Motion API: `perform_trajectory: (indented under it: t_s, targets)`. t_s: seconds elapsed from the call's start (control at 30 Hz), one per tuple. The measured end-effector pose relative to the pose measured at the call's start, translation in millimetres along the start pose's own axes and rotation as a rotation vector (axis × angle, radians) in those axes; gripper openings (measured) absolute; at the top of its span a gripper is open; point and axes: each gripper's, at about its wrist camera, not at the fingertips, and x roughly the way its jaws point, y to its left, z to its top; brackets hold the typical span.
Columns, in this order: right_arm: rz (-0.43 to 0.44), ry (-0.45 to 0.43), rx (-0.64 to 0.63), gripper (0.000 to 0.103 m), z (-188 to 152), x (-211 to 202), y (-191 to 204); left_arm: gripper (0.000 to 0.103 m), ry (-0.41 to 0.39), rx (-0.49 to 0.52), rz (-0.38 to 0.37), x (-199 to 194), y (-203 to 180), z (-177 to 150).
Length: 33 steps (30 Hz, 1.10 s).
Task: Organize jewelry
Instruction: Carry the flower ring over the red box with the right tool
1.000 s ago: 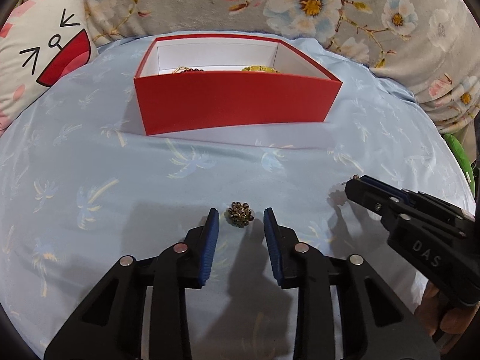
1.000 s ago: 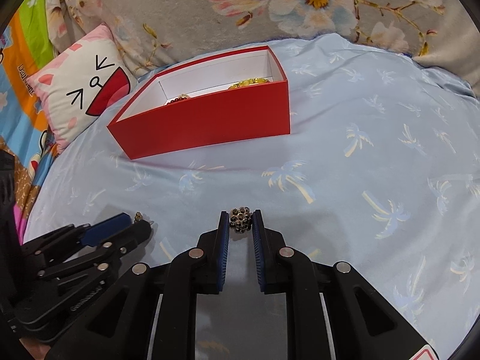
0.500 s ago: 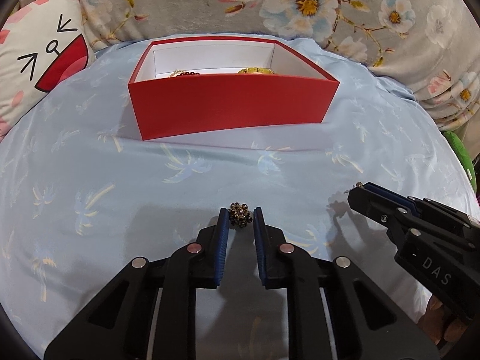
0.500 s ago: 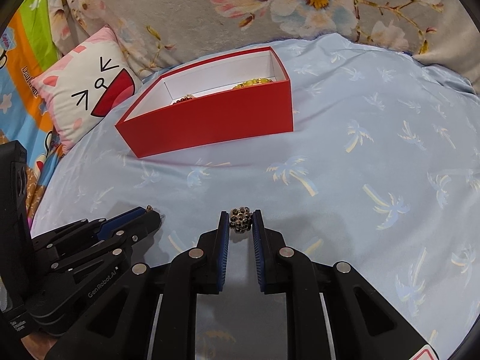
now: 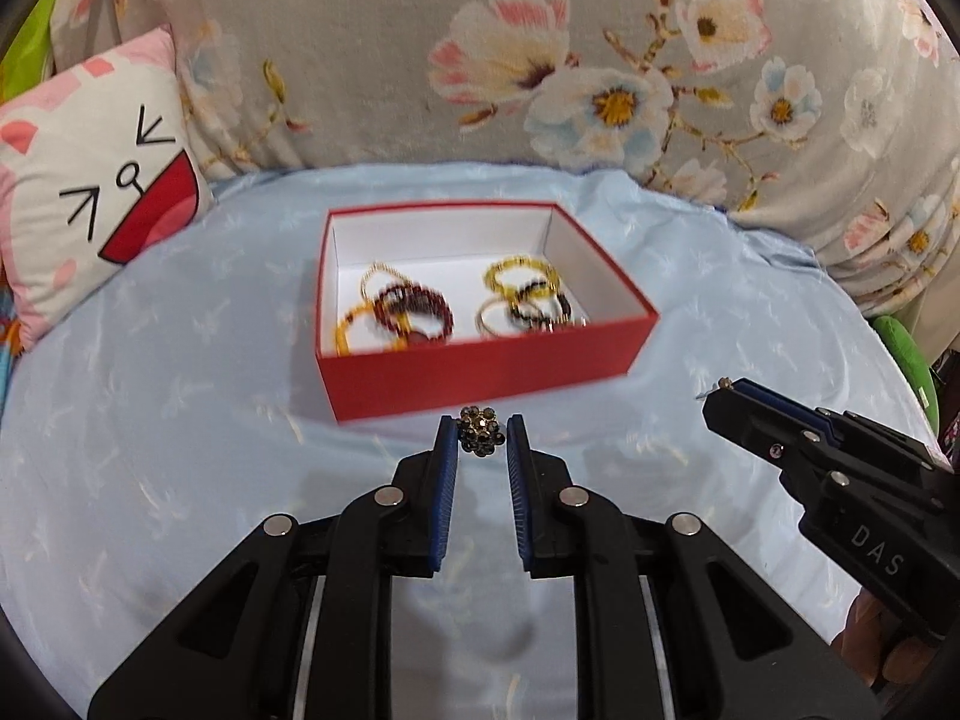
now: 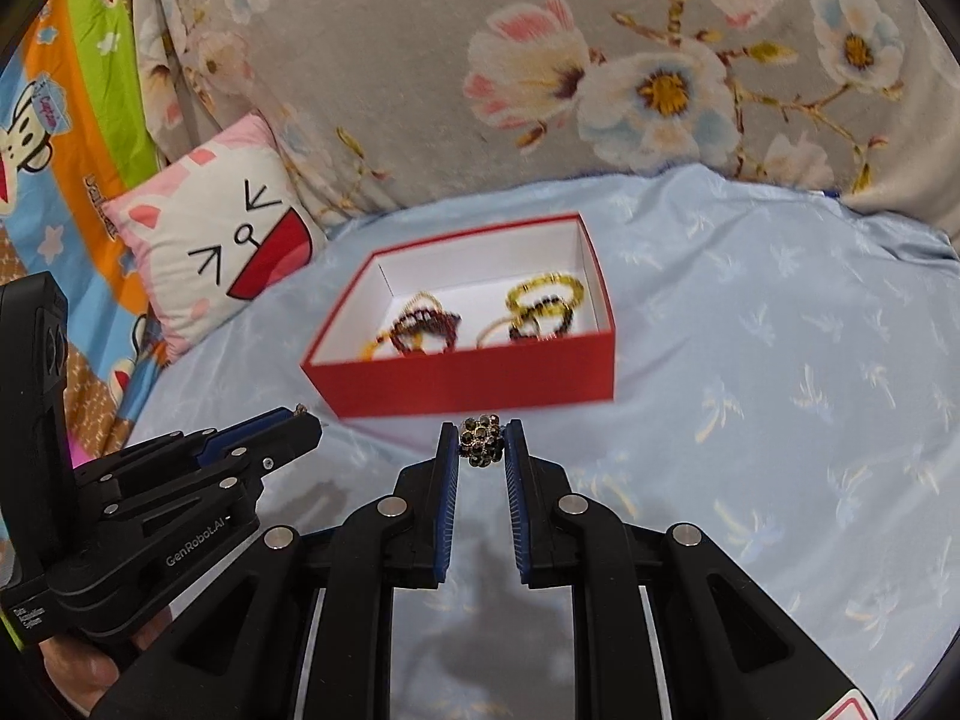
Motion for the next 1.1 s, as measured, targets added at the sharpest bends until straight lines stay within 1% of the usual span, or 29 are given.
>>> perform_trajectory:
  t_s: [0.17, 0.3, 0.37, 0.57, 0.77, 1.1]
  targets:
    - [0.016, -0.037, -0.004, 0.015, 33, 3, 3, 0.017, -0.038, 0.009, 0.039, 0, 2, 36]
    - [0.002, -0.060, -0.019, 0.015, 57, 13, 4, 0.017, -0.066, 0.011, 0.064, 6, 5, 60]
    - [-0.001, -0.066, -0.020, 0.015, 66, 19, 4, 0.016, -0.075, 0.004, 0.079, 11, 9, 72]
    - [-0.015, -0.067, -0.013, 0.015, 91, 47, -4, 0.017, -0.078, -0.007, 0.092, 35, 17, 97]
    - [-0.028, -0.043, -0.008, 0.015, 101, 80, -10, 0.016, -0.056, -0.013, 0.113, 67, 22, 107]
    - [-0.047, 0.008, -0.020, 0.015, 103, 129, -10, 0.016, 0.001, -0.021, 0.138, 113, 33, 104]
